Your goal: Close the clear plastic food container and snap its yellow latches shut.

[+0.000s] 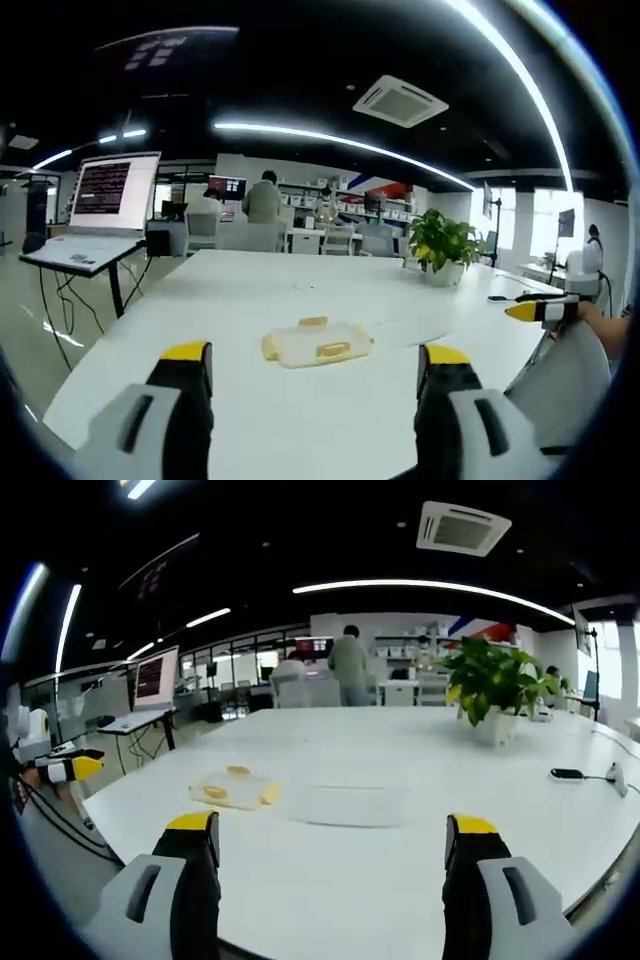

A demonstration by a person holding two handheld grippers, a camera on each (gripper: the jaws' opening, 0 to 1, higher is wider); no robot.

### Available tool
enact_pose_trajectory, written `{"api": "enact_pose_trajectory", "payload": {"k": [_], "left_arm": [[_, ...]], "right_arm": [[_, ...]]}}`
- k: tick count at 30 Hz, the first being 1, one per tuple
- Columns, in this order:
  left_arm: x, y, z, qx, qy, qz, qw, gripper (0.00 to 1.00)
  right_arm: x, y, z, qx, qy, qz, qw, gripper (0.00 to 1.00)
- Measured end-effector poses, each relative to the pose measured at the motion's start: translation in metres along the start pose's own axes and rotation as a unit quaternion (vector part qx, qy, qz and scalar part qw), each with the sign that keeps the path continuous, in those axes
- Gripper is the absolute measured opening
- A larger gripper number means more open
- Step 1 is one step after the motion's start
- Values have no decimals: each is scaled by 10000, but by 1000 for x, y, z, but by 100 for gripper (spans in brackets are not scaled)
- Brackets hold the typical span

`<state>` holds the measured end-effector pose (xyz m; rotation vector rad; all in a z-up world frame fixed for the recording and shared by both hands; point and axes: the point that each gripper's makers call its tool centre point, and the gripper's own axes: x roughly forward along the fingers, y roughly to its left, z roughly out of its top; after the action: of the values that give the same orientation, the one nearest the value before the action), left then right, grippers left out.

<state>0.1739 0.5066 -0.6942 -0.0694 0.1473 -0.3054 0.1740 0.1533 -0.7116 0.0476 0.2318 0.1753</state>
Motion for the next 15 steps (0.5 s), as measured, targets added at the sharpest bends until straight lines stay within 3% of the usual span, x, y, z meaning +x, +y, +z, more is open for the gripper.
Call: {"api": "enact_pose_trajectory", "payload": {"k": [15], "left_arm": [[1, -4, -3, 48, 141, -25, 9999, 79]], "right_arm": [[2, 1, -5, -29, 130, 74, 9999, 90]]}}
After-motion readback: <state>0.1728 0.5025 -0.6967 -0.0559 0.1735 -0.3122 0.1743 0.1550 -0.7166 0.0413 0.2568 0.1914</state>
